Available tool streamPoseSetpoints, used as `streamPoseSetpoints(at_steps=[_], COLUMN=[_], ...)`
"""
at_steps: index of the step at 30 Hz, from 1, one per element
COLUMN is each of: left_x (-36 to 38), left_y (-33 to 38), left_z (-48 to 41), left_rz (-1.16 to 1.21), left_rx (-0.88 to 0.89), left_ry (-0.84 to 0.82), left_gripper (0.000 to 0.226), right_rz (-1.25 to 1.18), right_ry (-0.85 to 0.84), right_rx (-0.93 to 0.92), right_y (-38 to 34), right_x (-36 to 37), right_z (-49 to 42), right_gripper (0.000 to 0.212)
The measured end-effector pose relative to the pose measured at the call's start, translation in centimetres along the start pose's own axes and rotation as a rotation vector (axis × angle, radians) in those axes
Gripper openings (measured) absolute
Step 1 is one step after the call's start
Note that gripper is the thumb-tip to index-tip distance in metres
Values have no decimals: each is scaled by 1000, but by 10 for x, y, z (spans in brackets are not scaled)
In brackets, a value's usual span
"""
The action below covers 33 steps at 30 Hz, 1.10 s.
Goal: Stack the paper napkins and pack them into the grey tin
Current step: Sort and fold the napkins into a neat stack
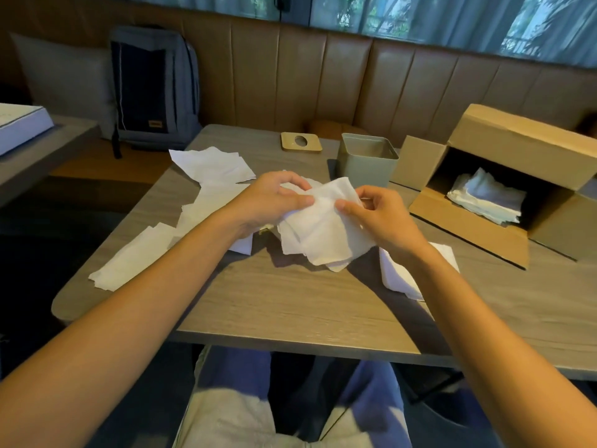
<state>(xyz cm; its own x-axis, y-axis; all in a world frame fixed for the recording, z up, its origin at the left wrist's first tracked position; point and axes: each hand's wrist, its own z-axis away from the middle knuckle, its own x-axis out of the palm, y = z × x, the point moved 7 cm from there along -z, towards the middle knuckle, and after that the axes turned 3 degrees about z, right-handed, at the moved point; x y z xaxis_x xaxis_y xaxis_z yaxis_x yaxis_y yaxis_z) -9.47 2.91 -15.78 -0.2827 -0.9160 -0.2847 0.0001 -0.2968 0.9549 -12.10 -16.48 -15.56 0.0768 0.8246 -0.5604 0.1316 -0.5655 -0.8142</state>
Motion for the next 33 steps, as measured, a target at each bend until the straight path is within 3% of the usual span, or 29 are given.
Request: streamPoseSetpoints(at_steps=[5,9,12,14,19,23,29,33], left_x=[13,33,42,46,39,41,35,34], left_y=[5,2,-2,1,29,33,28,16], left_z=[-6,0,7,6,2,5,-10,-22], left_rz=[4,-162,-395,-502,-521,-560,-133,127], left_rx=[52,159,267,340,661,752,423,95], left_ry=[-20,-293,-350,-262,220,217,87,-123], left_gripper=[39,88,112,106,35,27,33,33], right_rz=[-247,-526,-717,-832,-677,-492,-546,-252], right_ry=[-34,-50,0,18,-18,-5,95,18], right_rx=[146,340,447,496,376,325,260,40], right_y=[13,22,27,29,18,19,24,17], right_x=[-14,-14,-15,-16,-21,-27,-46,-45], right_z=[3,4,4,4,-1,-2,-5,-11], right_gripper=[29,38,53,58,36,24,32,30])
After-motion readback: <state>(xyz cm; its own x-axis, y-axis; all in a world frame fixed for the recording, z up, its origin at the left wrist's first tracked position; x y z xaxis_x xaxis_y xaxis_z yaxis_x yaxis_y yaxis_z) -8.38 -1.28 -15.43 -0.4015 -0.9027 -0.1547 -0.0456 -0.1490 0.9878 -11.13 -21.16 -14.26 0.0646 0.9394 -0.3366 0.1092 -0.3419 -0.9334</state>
